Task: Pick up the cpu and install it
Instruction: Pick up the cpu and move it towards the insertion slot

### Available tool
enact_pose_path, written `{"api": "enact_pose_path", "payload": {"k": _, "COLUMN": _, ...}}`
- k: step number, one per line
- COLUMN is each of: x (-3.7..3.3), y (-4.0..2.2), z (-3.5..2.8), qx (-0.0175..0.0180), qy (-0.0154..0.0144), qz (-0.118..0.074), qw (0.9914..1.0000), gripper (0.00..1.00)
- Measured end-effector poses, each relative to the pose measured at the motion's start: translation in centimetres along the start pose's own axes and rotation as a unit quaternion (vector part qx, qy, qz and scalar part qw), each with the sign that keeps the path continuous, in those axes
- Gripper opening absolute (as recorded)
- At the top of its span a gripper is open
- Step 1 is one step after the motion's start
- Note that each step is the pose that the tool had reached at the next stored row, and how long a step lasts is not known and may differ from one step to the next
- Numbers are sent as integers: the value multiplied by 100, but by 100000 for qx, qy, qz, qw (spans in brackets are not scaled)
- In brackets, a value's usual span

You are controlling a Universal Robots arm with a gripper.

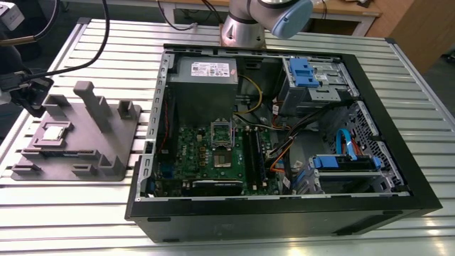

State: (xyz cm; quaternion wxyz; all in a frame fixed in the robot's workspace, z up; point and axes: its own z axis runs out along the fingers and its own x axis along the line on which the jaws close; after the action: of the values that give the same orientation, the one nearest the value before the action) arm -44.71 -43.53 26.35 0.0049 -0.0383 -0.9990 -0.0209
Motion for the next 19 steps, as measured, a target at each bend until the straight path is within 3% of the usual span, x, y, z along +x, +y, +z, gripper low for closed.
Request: {"api": "enact_pose_path", "payload": {"k": 19, "x": 0, "y": -2, "z": 45, "qx": -8, "qy": -12, "qz": -6, "qw": 100000, "gripper": 11}}
